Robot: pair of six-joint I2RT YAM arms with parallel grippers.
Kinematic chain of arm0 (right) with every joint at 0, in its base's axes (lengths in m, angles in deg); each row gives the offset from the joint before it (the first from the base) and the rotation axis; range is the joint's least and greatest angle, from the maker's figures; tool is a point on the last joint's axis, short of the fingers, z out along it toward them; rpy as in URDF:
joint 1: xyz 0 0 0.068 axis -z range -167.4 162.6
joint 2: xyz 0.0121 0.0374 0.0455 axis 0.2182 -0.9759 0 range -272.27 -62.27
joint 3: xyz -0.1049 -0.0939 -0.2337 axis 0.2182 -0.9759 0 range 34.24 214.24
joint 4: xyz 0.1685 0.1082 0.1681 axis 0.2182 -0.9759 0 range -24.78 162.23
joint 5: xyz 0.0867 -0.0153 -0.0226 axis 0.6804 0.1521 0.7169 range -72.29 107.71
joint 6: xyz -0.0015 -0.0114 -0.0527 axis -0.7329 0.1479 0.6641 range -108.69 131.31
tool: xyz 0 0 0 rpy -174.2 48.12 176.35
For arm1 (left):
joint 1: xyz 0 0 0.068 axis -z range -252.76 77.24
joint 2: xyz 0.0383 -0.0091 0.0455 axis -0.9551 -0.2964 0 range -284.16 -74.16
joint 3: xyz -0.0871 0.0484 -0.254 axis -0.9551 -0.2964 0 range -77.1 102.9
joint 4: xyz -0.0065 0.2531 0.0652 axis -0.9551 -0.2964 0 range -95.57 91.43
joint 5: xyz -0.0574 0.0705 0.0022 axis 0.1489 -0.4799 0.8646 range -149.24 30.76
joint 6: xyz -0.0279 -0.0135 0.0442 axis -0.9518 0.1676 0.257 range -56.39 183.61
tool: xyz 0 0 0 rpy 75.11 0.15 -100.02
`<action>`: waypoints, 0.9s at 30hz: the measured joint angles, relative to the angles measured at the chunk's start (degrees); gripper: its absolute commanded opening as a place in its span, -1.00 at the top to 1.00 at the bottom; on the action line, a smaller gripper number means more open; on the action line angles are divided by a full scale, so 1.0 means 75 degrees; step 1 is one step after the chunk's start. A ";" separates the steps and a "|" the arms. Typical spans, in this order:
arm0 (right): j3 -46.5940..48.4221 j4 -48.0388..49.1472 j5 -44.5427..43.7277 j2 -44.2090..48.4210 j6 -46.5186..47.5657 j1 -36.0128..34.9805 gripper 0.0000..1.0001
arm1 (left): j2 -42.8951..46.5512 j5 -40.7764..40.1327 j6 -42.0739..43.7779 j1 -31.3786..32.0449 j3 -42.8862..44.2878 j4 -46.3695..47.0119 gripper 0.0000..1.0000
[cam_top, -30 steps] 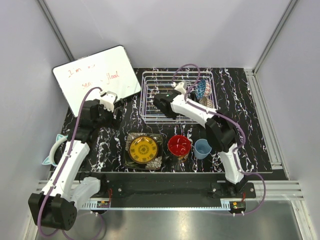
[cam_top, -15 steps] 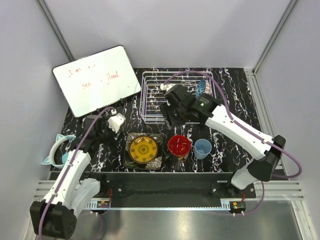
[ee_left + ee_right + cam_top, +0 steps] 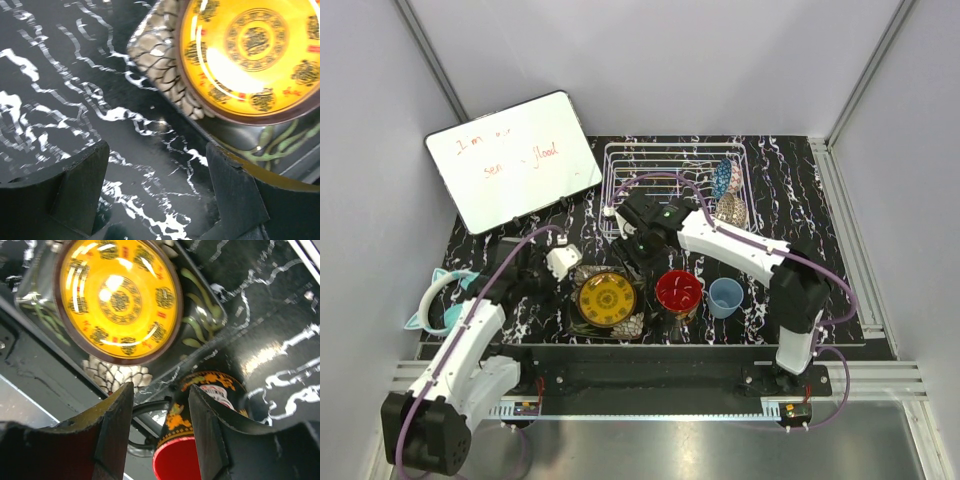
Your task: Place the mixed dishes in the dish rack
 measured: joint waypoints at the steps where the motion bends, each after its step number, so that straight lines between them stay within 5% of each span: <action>1: 0.0000 0.0064 0.0102 -0.0020 0.0041 0.0012 -0.13 | -0.0090 0.0079 0.0000 0.0041 0.0003 0.0000 -0.64; 27: -0.0685 0.1542 0.1690 -0.1169 0.0408 0.0286 -0.11 | -0.0901 0.0017 -0.0149 0.0836 -0.0035 0.0478 -0.65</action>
